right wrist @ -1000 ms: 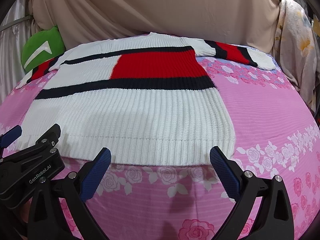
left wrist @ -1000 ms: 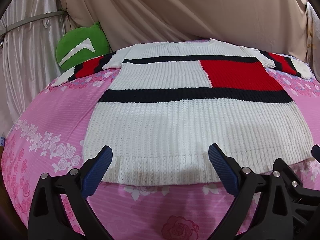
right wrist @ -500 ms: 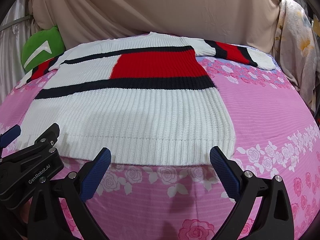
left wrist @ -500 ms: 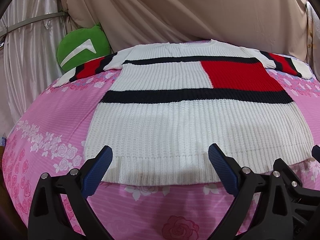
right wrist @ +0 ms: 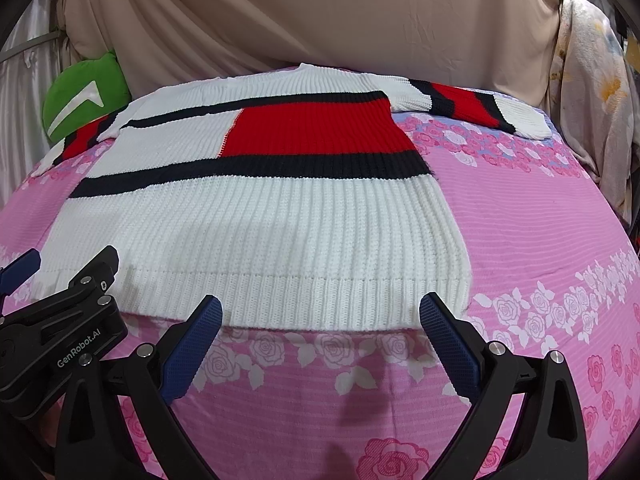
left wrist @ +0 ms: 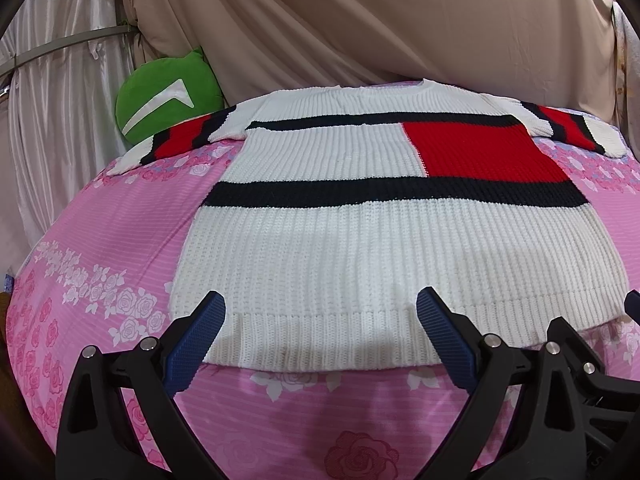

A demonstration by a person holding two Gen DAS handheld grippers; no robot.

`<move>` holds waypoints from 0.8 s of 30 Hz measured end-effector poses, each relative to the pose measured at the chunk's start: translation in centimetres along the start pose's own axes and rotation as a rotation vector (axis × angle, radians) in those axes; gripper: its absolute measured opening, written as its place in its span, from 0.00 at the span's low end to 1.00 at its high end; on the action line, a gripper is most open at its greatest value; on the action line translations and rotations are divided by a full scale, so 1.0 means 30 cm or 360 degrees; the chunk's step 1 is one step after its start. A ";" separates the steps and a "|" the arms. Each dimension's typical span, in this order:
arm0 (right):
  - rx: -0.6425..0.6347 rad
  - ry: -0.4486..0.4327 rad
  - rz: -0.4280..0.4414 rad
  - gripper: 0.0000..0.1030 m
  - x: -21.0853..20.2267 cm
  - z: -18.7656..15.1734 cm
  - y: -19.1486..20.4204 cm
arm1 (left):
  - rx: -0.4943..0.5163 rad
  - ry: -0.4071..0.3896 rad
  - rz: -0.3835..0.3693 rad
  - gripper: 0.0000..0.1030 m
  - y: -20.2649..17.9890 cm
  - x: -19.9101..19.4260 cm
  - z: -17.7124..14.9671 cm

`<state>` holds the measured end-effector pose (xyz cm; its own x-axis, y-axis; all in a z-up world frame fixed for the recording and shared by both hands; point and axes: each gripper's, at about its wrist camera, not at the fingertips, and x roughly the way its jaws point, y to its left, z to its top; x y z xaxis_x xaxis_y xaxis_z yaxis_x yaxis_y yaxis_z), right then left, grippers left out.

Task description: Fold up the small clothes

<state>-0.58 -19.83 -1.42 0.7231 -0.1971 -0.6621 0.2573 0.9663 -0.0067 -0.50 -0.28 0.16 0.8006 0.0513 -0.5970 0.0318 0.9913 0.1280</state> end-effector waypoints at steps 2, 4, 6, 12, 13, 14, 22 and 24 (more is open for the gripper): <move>-0.0001 0.0000 -0.0001 0.95 0.000 0.000 0.000 | -0.0001 0.0001 0.0000 0.91 0.000 0.000 0.000; -0.0001 0.0000 -0.0001 0.95 0.000 0.000 0.001 | 0.0000 0.0000 0.0001 0.91 0.000 -0.001 0.000; 0.0000 0.0000 0.0000 0.95 0.000 0.000 0.000 | 0.0000 0.0000 0.0002 0.91 0.000 0.000 0.001; -0.0001 0.0000 -0.0001 0.95 0.000 0.000 0.000 | 0.0001 0.0001 0.0007 0.91 -0.002 -0.001 0.001; -0.0001 0.0000 -0.0001 0.95 0.000 0.000 0.001 | 0.0001 0.0000 0.0006 0.91 -0.002 0.000 0.001; -0.0001 0.0000 0.0000 0.95 0.001 0.000 0.000 | 0.0001 0.0000 0.0006 0.91 -0.001 0.000 0.001; -0.0001 0.0001 -0.0001 0.95 0.001 0.000 0.000 | 0.0003 -0.0001 0.0012 0.91 -0.003 -0.001 0.003; -0.0001 0.0001 -0.0001 0.95 0.000 0.000 0.000 | 0.0003 -0.0002 0.0014 0.91 -0.003 -0.001 0.003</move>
<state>-0.56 -19.84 -1.42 0.7226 -0.1977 -0.6624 0.2575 0.9663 -0.0076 -0.48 -0.39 0.24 0.8016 0.0597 -0.5949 0.0262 0.9906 0.1346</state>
